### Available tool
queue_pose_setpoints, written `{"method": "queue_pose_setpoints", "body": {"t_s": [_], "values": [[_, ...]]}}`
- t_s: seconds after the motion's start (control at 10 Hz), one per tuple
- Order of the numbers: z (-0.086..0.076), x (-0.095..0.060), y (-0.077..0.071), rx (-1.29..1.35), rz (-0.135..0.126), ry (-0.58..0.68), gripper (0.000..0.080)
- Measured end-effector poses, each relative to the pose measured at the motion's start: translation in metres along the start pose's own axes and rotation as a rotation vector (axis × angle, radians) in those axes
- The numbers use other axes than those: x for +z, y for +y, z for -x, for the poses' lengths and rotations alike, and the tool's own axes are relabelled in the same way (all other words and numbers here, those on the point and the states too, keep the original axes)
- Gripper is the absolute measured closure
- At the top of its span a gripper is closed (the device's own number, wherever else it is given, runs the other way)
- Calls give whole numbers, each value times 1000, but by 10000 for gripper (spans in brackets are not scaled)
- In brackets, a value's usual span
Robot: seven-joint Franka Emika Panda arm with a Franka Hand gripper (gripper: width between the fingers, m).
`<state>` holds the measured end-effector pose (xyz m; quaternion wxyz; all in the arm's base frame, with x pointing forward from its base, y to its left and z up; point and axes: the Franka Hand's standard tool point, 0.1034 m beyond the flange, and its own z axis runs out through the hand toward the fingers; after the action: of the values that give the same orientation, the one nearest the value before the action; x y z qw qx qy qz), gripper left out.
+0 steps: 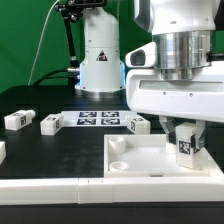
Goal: Assemble one leg
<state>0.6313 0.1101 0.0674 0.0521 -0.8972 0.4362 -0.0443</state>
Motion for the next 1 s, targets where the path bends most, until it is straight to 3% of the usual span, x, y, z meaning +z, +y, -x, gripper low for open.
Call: {"method": "queue_pose_setpoints", "body": {"t_s": [0.1,0.4,0.8,1.0], "values": [[2,0,1,157,12,-2,509],[0,0,2,428,-2,-26,509],[1,1,2,559,-4,-39,509],[0,-1,1,520,-5,-40,227]]}}
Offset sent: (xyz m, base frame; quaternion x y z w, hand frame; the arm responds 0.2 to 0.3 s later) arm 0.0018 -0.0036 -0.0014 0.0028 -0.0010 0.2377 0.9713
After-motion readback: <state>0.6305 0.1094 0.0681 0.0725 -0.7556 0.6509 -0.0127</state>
